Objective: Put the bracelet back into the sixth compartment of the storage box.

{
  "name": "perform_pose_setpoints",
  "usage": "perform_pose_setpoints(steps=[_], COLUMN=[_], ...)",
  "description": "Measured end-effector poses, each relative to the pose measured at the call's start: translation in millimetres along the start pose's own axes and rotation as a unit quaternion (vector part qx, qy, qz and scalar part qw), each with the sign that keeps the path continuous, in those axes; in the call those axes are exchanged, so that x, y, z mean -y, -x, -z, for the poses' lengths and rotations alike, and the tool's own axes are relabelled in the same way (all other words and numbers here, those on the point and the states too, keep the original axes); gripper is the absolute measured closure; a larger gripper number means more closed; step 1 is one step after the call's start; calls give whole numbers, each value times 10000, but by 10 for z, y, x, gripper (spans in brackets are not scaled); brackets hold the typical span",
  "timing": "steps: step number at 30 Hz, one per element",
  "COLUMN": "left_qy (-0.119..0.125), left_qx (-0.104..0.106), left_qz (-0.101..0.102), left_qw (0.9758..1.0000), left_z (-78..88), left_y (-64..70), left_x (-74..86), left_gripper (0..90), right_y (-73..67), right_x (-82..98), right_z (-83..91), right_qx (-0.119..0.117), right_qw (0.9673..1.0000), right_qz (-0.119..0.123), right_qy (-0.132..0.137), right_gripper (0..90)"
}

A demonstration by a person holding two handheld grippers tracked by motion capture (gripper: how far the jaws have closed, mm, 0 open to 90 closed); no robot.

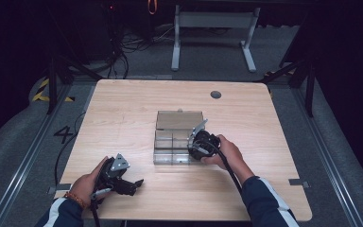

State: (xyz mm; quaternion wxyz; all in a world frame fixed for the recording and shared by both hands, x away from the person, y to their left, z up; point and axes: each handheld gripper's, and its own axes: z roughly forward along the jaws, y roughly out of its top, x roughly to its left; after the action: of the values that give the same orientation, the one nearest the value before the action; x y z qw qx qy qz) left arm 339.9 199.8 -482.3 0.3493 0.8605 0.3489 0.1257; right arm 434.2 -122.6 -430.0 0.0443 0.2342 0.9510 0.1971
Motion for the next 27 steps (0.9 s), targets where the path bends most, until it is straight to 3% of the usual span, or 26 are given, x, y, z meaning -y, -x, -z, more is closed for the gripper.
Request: perform_pose_setpoints(steps=[16, 27], left_qy=[0, 0], left_qx=[0, 0], left_qz=[-1, -1], left_qw=[10000, 10000], left_z=[0, 0], left_y=[0, 0], left_x=[0, 0], left_gripper=[0, 0], right_y=[18, -5], right_x=[18, 23], right_z=[-15, 11], right_qx=[-41, -1], right_qw=[10000, 10000], right_qz=[-29, -12], right_qy=[44, 74], right_gripper=[814, 745])
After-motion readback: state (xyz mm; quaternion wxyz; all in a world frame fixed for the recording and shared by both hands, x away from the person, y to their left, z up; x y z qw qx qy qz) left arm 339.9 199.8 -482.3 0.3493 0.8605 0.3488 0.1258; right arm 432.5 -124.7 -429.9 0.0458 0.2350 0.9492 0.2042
